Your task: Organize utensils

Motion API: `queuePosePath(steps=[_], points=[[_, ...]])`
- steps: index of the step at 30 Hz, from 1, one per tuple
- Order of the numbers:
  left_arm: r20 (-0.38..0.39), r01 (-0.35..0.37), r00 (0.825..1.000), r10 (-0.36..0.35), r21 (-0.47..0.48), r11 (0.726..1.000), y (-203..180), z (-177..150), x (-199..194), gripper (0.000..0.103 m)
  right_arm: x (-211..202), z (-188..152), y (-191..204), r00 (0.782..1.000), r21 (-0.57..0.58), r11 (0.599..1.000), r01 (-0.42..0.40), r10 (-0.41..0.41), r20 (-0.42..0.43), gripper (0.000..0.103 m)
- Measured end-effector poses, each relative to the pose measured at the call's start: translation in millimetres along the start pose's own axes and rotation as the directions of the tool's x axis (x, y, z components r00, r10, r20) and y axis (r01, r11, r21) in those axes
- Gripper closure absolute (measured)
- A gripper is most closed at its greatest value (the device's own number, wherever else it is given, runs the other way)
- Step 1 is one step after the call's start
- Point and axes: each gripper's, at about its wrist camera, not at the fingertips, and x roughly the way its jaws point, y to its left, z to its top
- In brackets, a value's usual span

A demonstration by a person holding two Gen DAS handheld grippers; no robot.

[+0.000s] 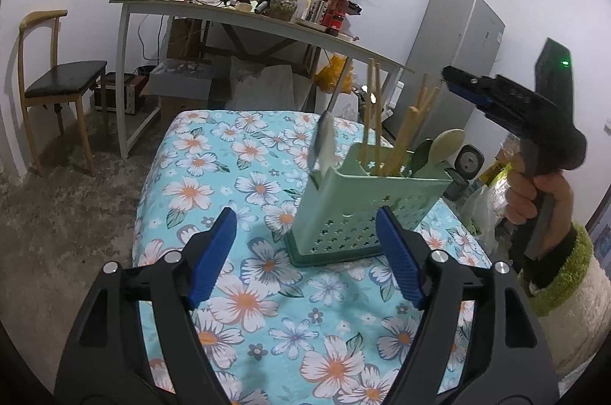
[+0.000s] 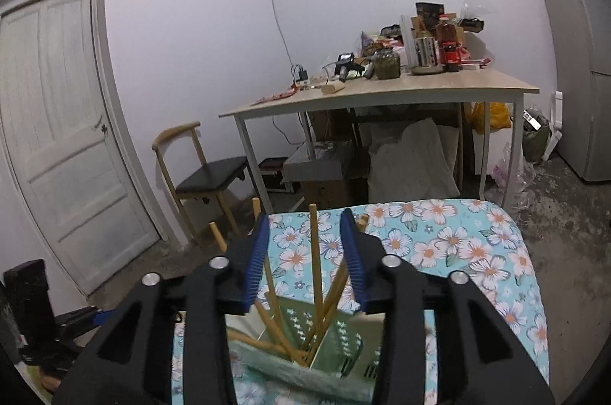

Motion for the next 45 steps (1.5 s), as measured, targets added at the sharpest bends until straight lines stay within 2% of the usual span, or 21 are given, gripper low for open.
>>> queuePosePath(steps=[2,6,8,14,18,23,27,31,37,41,45], points=[[-0.003,0.005,1.0,-0.005,0.004,1.0,-4.9,0.0,0.0,0.026,-12.9,-2.5,-2.5,1.0,0.018,1.0,-0.003,0.002,0.011,0.054],[-0.011,0.005,1.0,-0.005,0.001,1.0,-14.8,-0.2,-0.4,0.019,-41.4,-14.6,-6.1,1.0,0.06,0.998,-0.008,0.007,0.013,0.05],[-0.018,-0.005,1.0,0.005,-0.004,1.0,-20.7,-0.6,-1.2,0.017,-51.0,-22.2,-5.9,1.0,0.067,0.998,0.005,-0.006,0.005,0.041],[-0.045,-0.053,0.998,0.052,-0.016,0.998,-37.7,0.9,-5.6,0.011,-76.4,-55.4,-2.6,0.993,0.066,0.995,0.074,-0.068,-0.093,0.019],[-0.076,-0.057,0.995,0.057,0.002,0.998,-50.4,0.2,-9.1,0.01,-89.2,-76.3,-1.2,0.979,0.055,0.988,0.147,-0.138,-0.149,0.014],[-0.084,-0.077,0.993,0.079,0.028,0.997,-64.8,-3.8,-14.9,0.01,-103.8,-94.6,0.9,0.965,0.05,0.978,0.201,-0.189,-0.181,0.008],[-0.083,-0.118,0.989,0.121,0.037,0.992,-74.5,-10.6,-19.1,0.008,-114.5,-113.5,4.4,0.952,0.042,0.97,0.241,-0.228,-0.205,0.007],[-0.061,-0.21,0.975,0.212,0.034,0.977,-80.1,-18.3,-25.5,0.008,-123.6,-133.6,8.6,0.941,0.048,0.964,0.262,-0.244,-0.234,0.007],[-0.028,-0.303,0.953,0.303,0.005,0.953,-79.5,-28.1,-43.5,0.008,-139.1,-158.2,18.6,0.925,0.011,0.955,0.297,-0.285,-0.251,0.007],[-0.048,-0.314,0.948,0.314,0.007,0.949,-85.1,-32.2,-51.2,0.008,-146.0,-163.5,24.3,0.917,-0.003,0.948,0.32,-0.31,-0.251,0.006],[-0.032,-0.377,0.925,0.378,0.038,0.925,-91.3,-33.3,-56.4,0.008,-153.7,-161.7,30.7,0.904,-0.028,0.929,0.368,-0.365,-0.221,0.007]])
